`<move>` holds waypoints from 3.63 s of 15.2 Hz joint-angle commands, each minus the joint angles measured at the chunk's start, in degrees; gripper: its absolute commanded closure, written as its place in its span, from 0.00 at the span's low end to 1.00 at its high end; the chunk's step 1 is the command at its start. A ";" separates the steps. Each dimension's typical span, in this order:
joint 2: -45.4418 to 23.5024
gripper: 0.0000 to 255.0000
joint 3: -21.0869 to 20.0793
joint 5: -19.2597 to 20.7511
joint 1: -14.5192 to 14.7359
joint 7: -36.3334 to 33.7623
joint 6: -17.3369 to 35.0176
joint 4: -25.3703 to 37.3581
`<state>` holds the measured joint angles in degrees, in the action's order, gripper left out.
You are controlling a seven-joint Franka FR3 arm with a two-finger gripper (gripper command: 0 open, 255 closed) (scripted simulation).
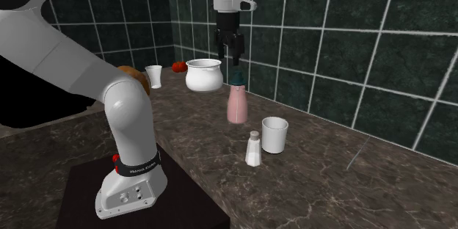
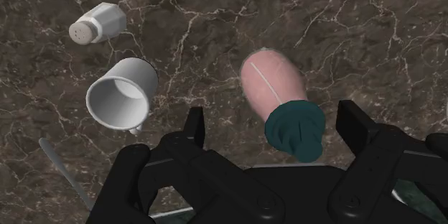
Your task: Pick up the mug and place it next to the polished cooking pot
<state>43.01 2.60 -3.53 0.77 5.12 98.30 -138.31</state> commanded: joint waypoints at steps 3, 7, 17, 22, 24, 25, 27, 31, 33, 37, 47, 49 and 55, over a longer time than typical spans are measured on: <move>-1.66 0.00 0.79 1.41 -0.55 1.52 3.21 -1.87; -5.90 0.00 2.45 4.22 -1.76 4.35 9.90 -4.82; -21.58 0.00 6.83 10.90 -5.06 10.18 27.38 -7.08; -26.71 0.00 7.89 12.08 -5.74 11.11 33.22 -7.76; -27.81 0.00 8.06 12.11 -5.77 11.14 35.01 -8.44; -28.39 0.00 8.14 12.12 -5.79 11.16 35.91 -8.76; -29.32 0.00 8.27 12.13 -5.82 11.19 37.33 -9.24; -29.32 0.00 8.27 12.12 -5.82 11.19 37.33 -9.24; -29.32 0.00 8.27 12.12 -5.82 11.19 37.33 -9.24; -29.32 1.00 8.26 12.12 -5.82 11.19 37.31 -9.24; -28.20 1.00 8.16 12.12 -5.81 11.23 35.53 -8.57; -27.13 1.00 8.05 12.10 -5.81 11.28 33.74 -7.84; -24.35 1.00 7.71 11.97 -5.77 11.46 28.48 -5.35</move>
<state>18.25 10.24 8.44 -4.93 16.35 127.76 -144.24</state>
